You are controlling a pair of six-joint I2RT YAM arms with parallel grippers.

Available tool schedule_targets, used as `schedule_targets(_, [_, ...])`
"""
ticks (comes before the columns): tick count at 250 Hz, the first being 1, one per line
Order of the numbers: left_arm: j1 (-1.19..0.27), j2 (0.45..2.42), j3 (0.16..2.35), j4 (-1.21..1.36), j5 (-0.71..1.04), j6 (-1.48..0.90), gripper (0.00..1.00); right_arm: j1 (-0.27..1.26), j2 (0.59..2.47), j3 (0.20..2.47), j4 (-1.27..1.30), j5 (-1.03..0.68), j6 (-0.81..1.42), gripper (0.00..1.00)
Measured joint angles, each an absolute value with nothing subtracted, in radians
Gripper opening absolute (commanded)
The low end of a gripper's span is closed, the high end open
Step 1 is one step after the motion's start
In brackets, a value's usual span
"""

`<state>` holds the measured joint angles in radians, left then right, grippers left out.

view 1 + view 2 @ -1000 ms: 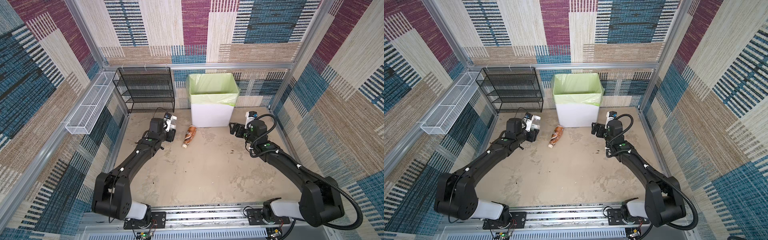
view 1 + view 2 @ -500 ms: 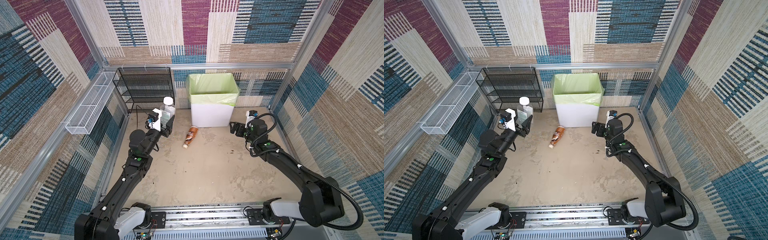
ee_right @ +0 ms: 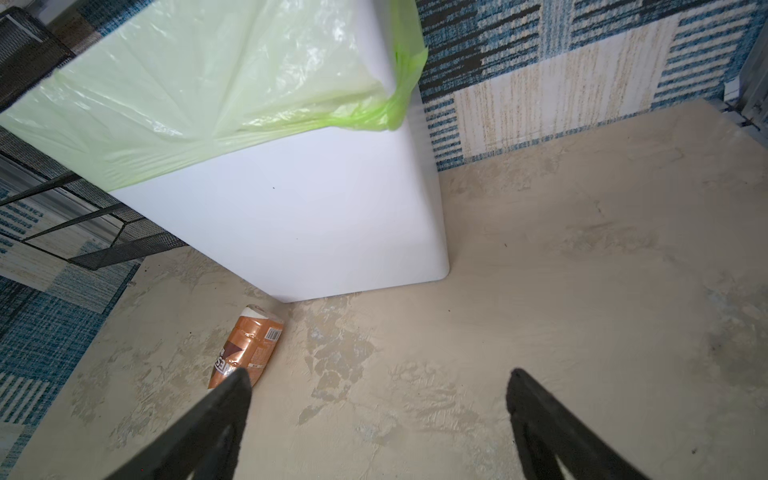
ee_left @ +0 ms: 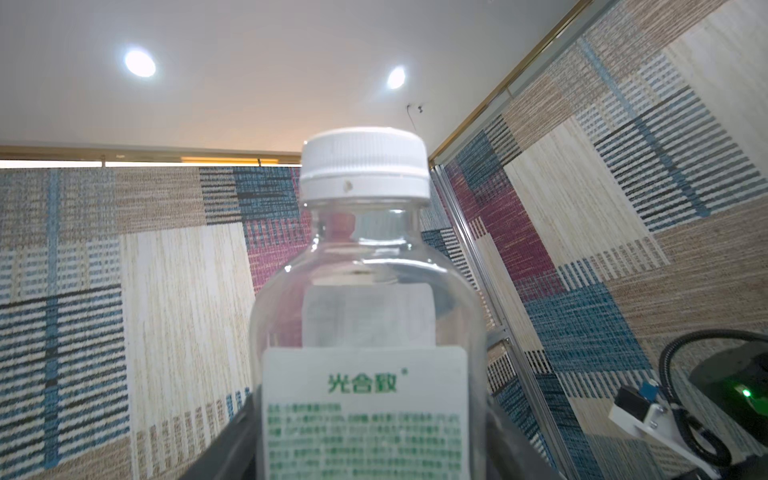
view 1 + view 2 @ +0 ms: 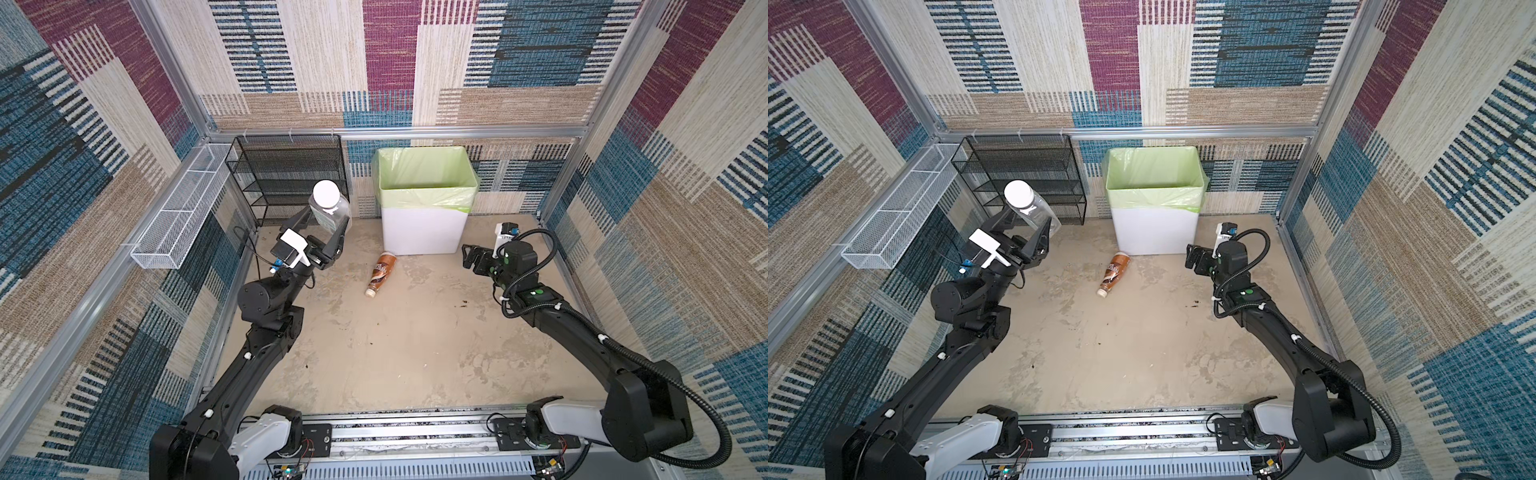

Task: Throw the plastic bottles in the bin
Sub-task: 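Lift the clear bottle with the left gripper and carry it over the bin, then open the left gripper over the bin and draw it back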

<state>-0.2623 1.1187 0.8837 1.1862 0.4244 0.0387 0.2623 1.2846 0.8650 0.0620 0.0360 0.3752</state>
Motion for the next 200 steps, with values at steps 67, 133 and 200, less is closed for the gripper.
schedule_targets(67, [-0.297, 1.555, 1.584, 0.959, 0.399, -0.025, 0.62, 0.263, 1.290, 0.851, 0.096, 0.025, 0.389, 0.96])
schedule_targets(133, [-0.362, 2.020, 2.293, 0.276, 0.397, -0.056, 0.99, 0.315, 1.289, 0.841, 0.110, 0.011, 0.395, 0.97])
schedule_targets(200, [-0.360, 1.984, 2.217, 0.099, 0.383, -0.056, 0.99, 0.315, 1.282, 0.831, 0.105, 0.011, 0.387, 0.97])
